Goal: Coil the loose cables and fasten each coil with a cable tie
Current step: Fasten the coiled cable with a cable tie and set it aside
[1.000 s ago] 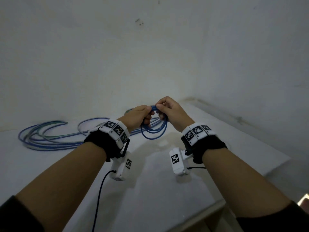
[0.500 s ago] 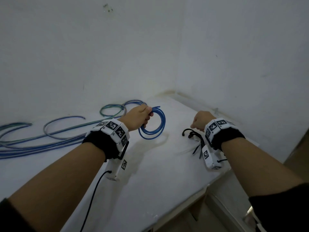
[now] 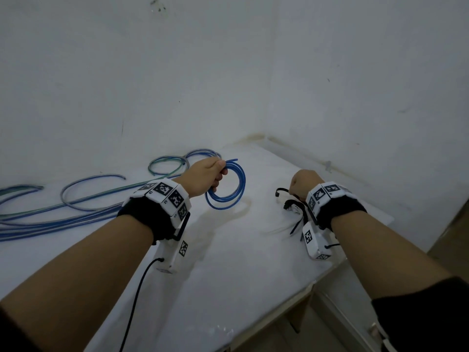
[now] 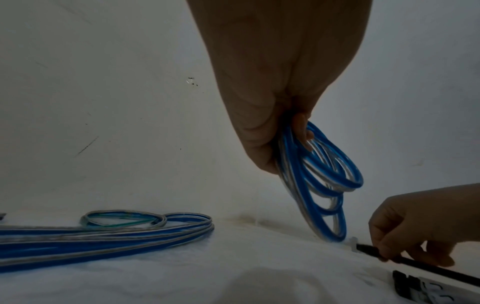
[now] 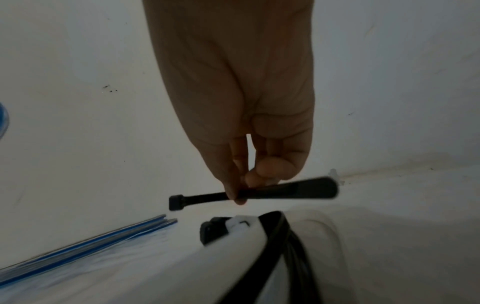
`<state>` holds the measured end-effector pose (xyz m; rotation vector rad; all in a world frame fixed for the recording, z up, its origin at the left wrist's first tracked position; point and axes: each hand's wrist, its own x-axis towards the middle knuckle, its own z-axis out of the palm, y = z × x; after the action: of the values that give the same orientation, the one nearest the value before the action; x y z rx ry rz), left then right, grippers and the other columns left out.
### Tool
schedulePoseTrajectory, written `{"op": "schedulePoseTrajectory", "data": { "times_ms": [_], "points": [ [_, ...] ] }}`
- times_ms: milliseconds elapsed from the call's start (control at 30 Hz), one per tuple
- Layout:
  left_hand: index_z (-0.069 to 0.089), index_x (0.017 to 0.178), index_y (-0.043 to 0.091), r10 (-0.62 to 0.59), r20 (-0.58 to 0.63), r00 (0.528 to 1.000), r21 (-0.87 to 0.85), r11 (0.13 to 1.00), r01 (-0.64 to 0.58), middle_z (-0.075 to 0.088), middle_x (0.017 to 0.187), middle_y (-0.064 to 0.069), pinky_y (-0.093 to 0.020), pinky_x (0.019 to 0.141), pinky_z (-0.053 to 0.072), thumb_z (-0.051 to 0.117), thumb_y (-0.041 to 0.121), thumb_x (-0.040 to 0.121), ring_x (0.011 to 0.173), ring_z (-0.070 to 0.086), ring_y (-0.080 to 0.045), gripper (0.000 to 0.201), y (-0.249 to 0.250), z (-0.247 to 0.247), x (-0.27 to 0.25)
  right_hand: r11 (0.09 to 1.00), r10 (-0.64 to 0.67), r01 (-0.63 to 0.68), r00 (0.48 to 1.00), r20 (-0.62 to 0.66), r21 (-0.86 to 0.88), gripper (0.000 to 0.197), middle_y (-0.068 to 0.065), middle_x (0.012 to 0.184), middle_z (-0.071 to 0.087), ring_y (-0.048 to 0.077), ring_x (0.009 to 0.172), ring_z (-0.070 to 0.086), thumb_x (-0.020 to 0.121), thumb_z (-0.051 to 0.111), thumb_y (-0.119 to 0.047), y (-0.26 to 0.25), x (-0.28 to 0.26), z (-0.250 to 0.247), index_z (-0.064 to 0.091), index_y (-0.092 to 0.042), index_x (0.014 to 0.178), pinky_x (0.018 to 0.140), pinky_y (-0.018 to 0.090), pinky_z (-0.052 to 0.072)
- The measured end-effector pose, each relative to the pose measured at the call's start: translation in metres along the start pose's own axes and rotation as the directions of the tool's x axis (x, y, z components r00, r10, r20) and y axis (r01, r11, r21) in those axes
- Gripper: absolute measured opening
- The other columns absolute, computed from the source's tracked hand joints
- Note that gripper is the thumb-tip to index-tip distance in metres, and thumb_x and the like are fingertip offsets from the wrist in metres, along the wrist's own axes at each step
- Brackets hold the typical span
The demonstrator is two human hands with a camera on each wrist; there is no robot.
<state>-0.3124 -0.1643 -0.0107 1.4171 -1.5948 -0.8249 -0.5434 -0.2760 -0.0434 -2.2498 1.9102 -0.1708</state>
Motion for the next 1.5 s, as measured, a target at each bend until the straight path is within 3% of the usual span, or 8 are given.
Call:
{"op": "schedulePoseTrajectory", "data": {
  "times_ms": [233, 367, 533, 700, 867, 1067, 1300, 1500],
  "points": [
    [0.045, 0.073, 0.012, 0.006, -0.067, 0.998, 0.036, 0.999, -0.003, 0.035, 0.062, 0.000, -0.027, 0.056, 0.038, 0.028, 0.021, 0.102, 0.054, 0.033, -0.015, 0.035, -0.012, -0.020, -0.006, 0.901, -0.150, 0.168, 0.986, -0.075, 0.399, 0.010, 0.010, 0.080, 0.069, 0.017, 0.058, 0.057, 0.089, 0.057, -0.011, -0.039, -0.016, -0.019, 0.065, -0.005, 0.087, 0.050, 0.020, 0.043],
    [0.045, 0.072, 0.012, 0.010, -0.151, 0.989, 0.074, 0.997, 0.002, 0.037, 0.061, -0.001, -0.031, 0.057, 0.038, 0.028, 0.019, 0.102, 0.045, 0.040, -0.008, 0.035, -0.021, -0.042, -0.016, 0.665, -0.232, 0.259, 0.963, -0.136, 0.700, 0.016, 0.009, 0.070, 0.064, 0.017, 0.048, 0.048, 0.086, 0.055, -0.001, -0.083, -0.024, -0.014, 0.048, -0.015, 0.082, 0.047, 0.026, 0.039],
    [0.045, 0.075, 0.013, -0.045, -0.272, 0.961, 0.022, 0.998, 0.053, 0.038, 0.066, -0.003, -0.029, 0.058, 0.039, 0.029, 0.019, 0.102, 0.055, 0.036, -0.017, 0.032, -0.032, -0.076, -0.038, 0.355, -0.427, 0.262, 0.899, -0.093, 0.898, 0.021, 0.008, 0.076, 0.063, 0.007, 0.047, 0.052, 0.089, 0.047, 0.009, -0.144, -0.041, -0.011, 0.063, -0.005, 0.089, 0.049, 0.017, 0.046],
    [0.044, 0.073, 0.015, -0.065, -0.426, 0.903, 0.047, 0.994, 0.094, 0.040, 0.067, -0.003, -0.030, 0.061, 0.038, 0.031, 0.019, 0.101, 0.057, 0.036, -0.018, 0.030, -0.042, -0.117, -0.062, 0.082, -0.574, 0.241, 0.805, -0.152, 0.967, 0.013, 0.010, 0.077, 0.062, 0.010, 0.057, 0.063, 0.086, 0.058, 0.004, -0.201, -0.062, -0.003, 0.063, 0.001, 0.098, 0.056, 0.018, 0.053],
    [0.046, 0.075, 0.017, -0.032, -0.548, 0.836, 0.066, 0.995, 0.081, 0.045, 0.073, -0.001, -0.028, 0.060, 0.037, 0.033, 0.021, 0.100, 0.060, 0.040, -0.017, 0.028, -0.052, -0.157, -0.088, 0.048, -0.687, 0.262, 0.709, -0.158, 0.964, 0.013, 0.009, 0.074, 0.061, 0.012, 0.054, 0.059, 0.094, 0.052, -0.009, -0.253, -0.080, 0.004, 0.062, -0.002, 0.090, 0.053, 0.020, 0.052],
    [0.049, 0.077, 0.016, 0.000, -0.596, 0.803, 0.105, 0.991, 0.079, 0.048, 0.069, 0.002, -0.031, 0.061, 0.039, 0.033, 0.025, 0.100, 0.057, 0.041, -0.016, 0.030, -0.059, -0.187, -0.119, 0.199, -0.796, 0.339, 0.603, -0.050, 0.919, 0.017, 0.008, 0.070, 0.061, 0.010, 0.050, 0.058, 0.096, 0.050, -0.011, -0.304, -0.096, 0.018, 0.061, 0.002, 0.094, 0.052, 0.019, 0.052],
    [0.043, 0.092, 0.008, 0.007, -0.643, 0.766, 0.229, 0.956, 0.183, 0.047, 0.070, 0.001, -0.031, 0.056, 0.034, 0.032, 0.027, 0.100, 0.060, 0.042, -0.015, 0.023, -0.063, -0.207, -0.147, 0.260, -0.801, 0.429, 0.596, -0.055, 0.865, 0.018, 0.009, 0.067, 0.060, 0.007, 0.045, 0.058, 0.095, 0.049, -0.010, -0.342, -0.110, 0.026, 0.061, -0.004, 0.083, 0.049, 0.019, 0.051],
    [0.035, 0.092, 0.004, -0.169, -0.620, 0.766, -0.015, 0.979, 0.204, 0.037, 0.053, 0.000, -0.027, 0.047, 0.028, 0.029, 0.026, 0.099, 0.035, 0.033, -0.007, 0.024, -0.071, -0.223, -0.155, 0.134, -0.791, 0.340, 0.603, -0.106, 0.931, 0.013, 0.016, 0.073, 0.062, 0.016, 0.054, 0.066, 0.094, 0.052, -0.006, -0.363, -0.122, 0.033, 0.057, 0.000, 0.083, 0.057, 0.025, 0.058]
  ]
}}
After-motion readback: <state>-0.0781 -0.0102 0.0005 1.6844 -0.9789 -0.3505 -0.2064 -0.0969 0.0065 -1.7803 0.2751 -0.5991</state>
